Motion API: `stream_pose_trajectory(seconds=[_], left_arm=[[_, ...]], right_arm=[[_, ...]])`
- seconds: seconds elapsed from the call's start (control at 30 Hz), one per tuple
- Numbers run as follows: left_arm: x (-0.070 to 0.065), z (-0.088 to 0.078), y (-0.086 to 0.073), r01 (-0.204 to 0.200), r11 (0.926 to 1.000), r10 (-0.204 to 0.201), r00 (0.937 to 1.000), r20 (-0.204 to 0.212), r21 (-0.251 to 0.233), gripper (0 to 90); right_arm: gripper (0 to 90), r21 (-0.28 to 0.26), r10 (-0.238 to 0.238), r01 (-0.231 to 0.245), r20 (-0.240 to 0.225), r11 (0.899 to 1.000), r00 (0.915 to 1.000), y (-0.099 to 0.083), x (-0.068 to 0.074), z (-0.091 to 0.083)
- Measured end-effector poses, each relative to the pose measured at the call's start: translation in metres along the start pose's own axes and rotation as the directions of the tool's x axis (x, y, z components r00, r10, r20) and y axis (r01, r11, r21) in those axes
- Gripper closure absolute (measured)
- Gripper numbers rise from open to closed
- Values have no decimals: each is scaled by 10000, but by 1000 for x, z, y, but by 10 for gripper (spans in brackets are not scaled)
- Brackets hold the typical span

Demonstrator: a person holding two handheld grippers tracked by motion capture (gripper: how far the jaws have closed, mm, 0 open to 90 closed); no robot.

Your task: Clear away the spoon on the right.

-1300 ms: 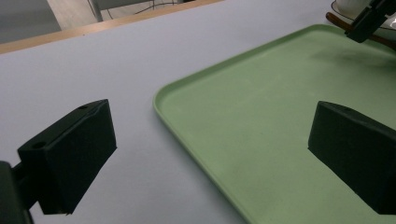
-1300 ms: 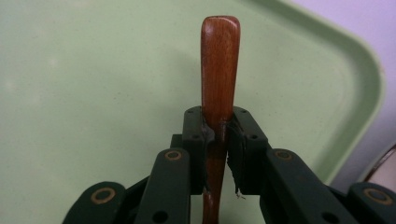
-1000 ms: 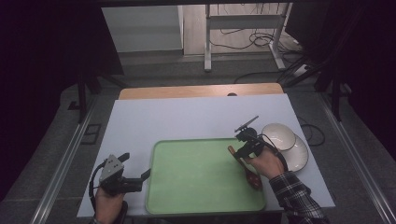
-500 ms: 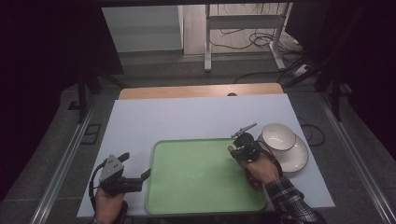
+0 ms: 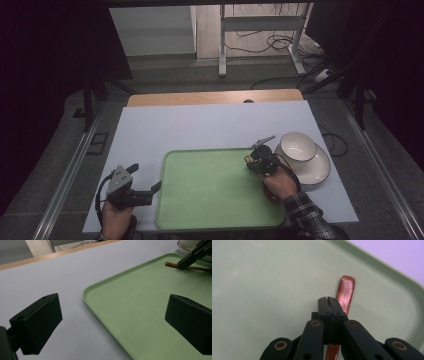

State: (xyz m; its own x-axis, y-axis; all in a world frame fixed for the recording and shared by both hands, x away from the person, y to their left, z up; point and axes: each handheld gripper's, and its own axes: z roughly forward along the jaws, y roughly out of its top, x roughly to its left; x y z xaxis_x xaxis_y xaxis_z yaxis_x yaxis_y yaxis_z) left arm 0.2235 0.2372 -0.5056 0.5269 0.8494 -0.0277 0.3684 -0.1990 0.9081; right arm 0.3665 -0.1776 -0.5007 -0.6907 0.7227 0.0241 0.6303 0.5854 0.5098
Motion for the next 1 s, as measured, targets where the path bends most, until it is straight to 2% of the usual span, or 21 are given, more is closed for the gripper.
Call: stream_pose_trajectory(seconds=[0.6,1.0], left_arm=[[1,0,0,48,10000,-48,10000,3,-21,9],[0,0,0,80,10000,-80,10000,-5,-39,9]], right_arm=[[900,-34,642,-641,551,9979,9964,-11,-22,-6],[900,-92,845,-841,707,9964,9939,-15,-29,-9]])
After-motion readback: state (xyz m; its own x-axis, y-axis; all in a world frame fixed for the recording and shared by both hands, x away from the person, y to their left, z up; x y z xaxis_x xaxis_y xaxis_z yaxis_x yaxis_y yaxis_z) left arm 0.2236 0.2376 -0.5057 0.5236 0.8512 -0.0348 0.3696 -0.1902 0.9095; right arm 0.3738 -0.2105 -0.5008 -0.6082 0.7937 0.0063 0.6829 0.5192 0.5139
